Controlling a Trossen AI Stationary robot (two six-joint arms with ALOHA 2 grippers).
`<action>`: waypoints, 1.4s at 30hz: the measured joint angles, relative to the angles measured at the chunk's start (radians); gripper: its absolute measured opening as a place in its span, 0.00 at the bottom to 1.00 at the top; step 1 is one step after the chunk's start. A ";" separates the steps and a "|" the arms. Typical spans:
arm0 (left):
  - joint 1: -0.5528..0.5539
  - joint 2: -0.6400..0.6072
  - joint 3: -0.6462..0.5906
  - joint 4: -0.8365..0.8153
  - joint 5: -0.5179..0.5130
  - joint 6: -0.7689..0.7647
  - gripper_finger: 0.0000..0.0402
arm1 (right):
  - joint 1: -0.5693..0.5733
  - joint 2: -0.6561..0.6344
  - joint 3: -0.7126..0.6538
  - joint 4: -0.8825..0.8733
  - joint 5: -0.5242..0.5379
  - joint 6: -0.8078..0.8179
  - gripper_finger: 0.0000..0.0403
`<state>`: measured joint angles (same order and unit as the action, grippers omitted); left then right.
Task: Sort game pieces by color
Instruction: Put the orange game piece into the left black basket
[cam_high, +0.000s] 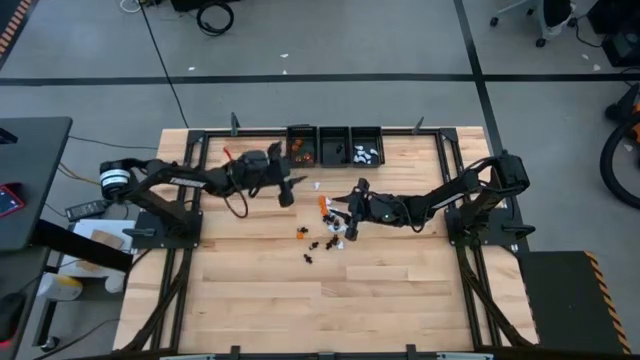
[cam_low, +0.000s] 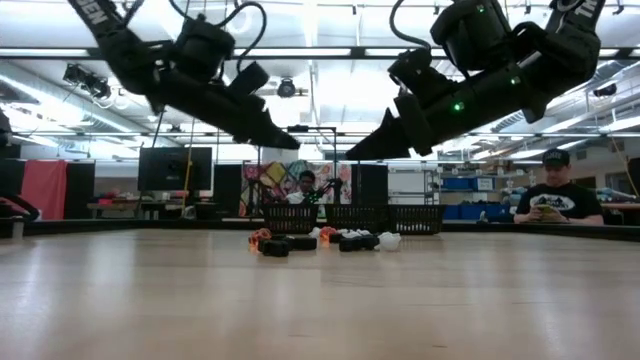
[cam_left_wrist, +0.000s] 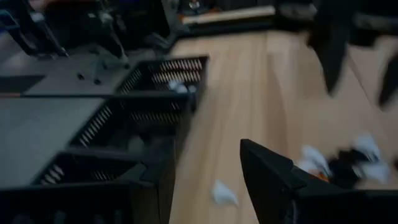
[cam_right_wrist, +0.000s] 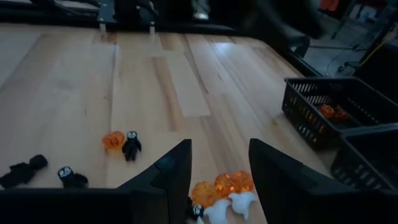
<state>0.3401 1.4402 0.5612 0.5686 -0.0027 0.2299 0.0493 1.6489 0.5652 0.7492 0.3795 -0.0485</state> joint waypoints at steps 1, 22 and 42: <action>-0.013 -0.010 -0.023 -0.002 -0.002 -0.001 0.39 | 0.000 0.000 0.000 -0.007 0.007 0.001 0.41; -0.194 -0.006 -0.145 -0.019 0.000 -0.056 0.39 | -0.021 0.000 0.000 -0.046 0.020 0.106 0.41; -0.206 -0.006 -0.144 -0.047 -0.001 -0.061 0.39 | -0.033 -0.003 0.000 -0.096 0.047 0.060 0.41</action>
<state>0.1342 1.4342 0.4168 0.5220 -0.0040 0.1693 0.0162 1.6464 0.5652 0.6533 0.4261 0.0116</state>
